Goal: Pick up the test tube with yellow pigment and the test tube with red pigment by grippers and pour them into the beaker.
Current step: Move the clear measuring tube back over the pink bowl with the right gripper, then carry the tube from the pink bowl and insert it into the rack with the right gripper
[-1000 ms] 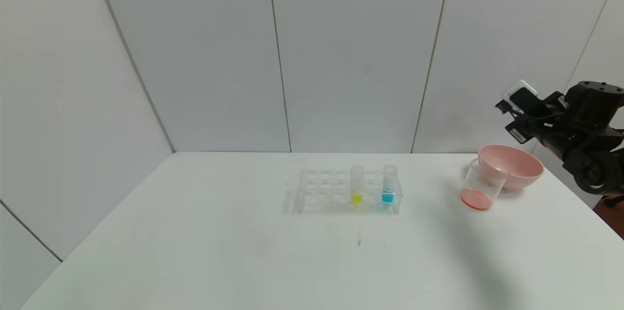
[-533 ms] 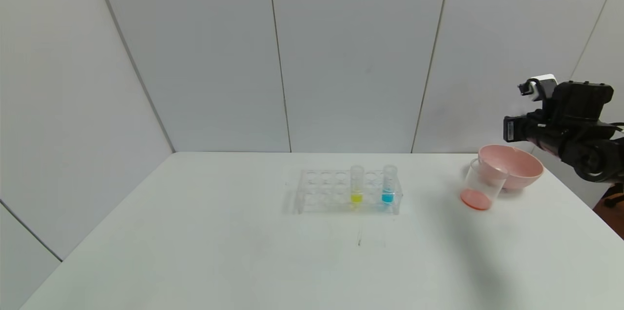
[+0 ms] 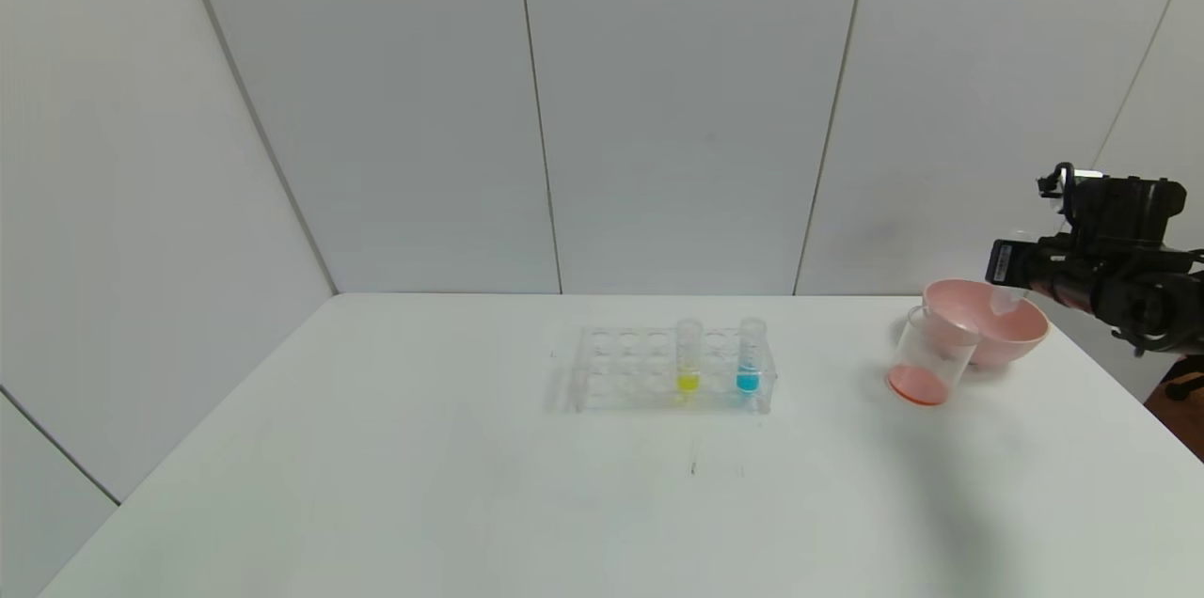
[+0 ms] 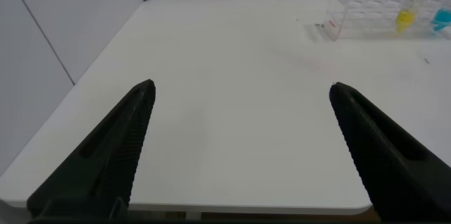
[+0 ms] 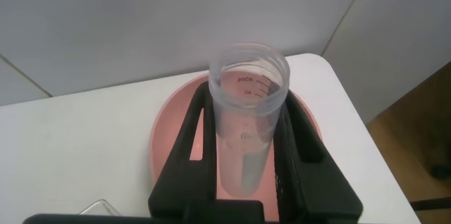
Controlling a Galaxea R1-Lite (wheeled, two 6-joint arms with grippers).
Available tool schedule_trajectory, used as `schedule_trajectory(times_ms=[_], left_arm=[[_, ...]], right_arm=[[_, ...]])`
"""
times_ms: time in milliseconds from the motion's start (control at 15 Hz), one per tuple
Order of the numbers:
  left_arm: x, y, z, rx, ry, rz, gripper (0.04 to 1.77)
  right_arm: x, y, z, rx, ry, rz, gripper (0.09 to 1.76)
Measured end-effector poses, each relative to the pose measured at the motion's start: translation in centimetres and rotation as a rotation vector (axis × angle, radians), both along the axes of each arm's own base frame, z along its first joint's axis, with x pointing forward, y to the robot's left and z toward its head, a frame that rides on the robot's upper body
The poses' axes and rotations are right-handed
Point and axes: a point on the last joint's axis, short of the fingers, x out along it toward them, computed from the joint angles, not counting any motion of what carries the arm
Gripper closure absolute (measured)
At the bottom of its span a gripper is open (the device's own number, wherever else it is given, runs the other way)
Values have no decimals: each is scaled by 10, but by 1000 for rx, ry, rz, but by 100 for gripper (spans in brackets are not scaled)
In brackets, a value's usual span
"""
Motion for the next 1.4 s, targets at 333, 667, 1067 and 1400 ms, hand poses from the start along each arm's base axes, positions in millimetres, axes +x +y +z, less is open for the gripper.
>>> schedule_trajectory(times_ms=[333, 667, 1067, 1400], left_arm=[[0, 0, 0, 0, 0, 0, 5], [0, 0, 0, 0, 0, 0, 5], [0, 0, 0, 0, 0, 0, 5], [0, 0, 0, 0, 0, 0, 5]], right_arm=[[2, -3, -11, 0, 20, -7, 96], [-1, -4, 6, -9, -19, -2, 58], [-41, 27, 105, 6, -170, 51, 34], [-101, 82, 161, 141, -201, 109, 25]])
